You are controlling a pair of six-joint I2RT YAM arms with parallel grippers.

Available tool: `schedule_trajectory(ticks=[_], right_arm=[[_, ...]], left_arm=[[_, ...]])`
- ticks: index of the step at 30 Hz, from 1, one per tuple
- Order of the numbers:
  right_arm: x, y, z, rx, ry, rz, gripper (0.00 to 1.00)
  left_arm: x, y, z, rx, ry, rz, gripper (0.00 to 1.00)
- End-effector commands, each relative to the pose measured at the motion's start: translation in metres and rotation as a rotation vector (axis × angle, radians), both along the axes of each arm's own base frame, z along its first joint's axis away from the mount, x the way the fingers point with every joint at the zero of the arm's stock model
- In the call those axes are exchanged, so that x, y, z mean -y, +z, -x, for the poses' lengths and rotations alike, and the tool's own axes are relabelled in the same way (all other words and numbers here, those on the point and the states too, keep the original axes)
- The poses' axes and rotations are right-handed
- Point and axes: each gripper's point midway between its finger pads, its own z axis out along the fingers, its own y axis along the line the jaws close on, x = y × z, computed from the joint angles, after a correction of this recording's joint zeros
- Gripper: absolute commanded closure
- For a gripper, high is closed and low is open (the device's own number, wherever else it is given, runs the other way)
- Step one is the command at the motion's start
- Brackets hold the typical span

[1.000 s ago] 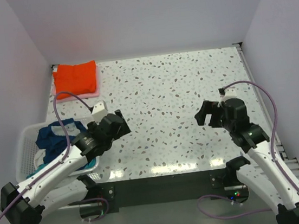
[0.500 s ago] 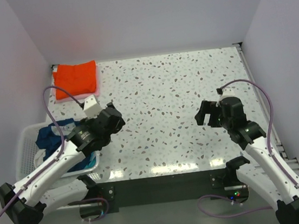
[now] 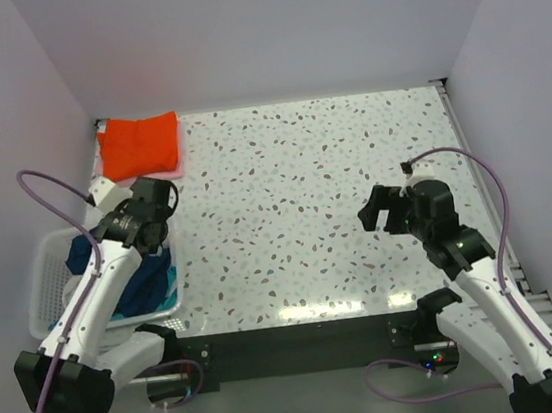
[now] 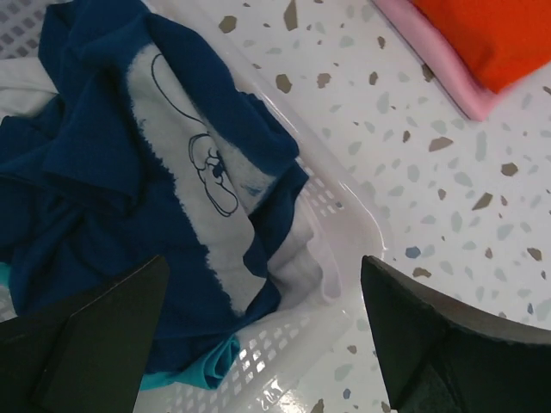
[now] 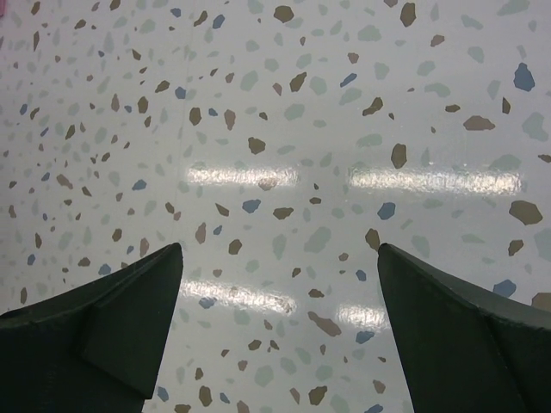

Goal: Fold and stack the t-shirts
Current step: Grab the tshirt from the pile

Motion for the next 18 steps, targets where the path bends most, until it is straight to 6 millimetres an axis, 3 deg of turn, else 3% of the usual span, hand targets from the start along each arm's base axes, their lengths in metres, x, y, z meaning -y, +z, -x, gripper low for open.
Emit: schedule_trajectory(ticks=[1,3,6,10,18], right_arm=[[-0.006,0.009,-0.003,0.055,0.036,-0.019,0.01],[-0.006,0.009,-0.002,0.059,0.038,-0.022,0.01],[-0.008,0.009,-0.003,0.057,0.044,-0.023,0.01],[-0.008,0.009,-0.003,0.054,0.047,-0.022,0.01],[-0.009,0.007,-0.003,0.050,0.051,-0.022,0.01]], left_arm=[[-0.027,0.001,-0.008,-0.016,0.092,-0.013,0.03],[-0.023,0.000,-0.026,0.005,0.031,0.030,0.05],[-0.033,-0.002,-0.036,0.022,0.037,0.043,0.07],[-0.055,-0.010,-0.040,0.009,0.085,0.049,0.13],[-0.064,-0.046,-0.050,-0.080,0.075,0.099,0.31]])
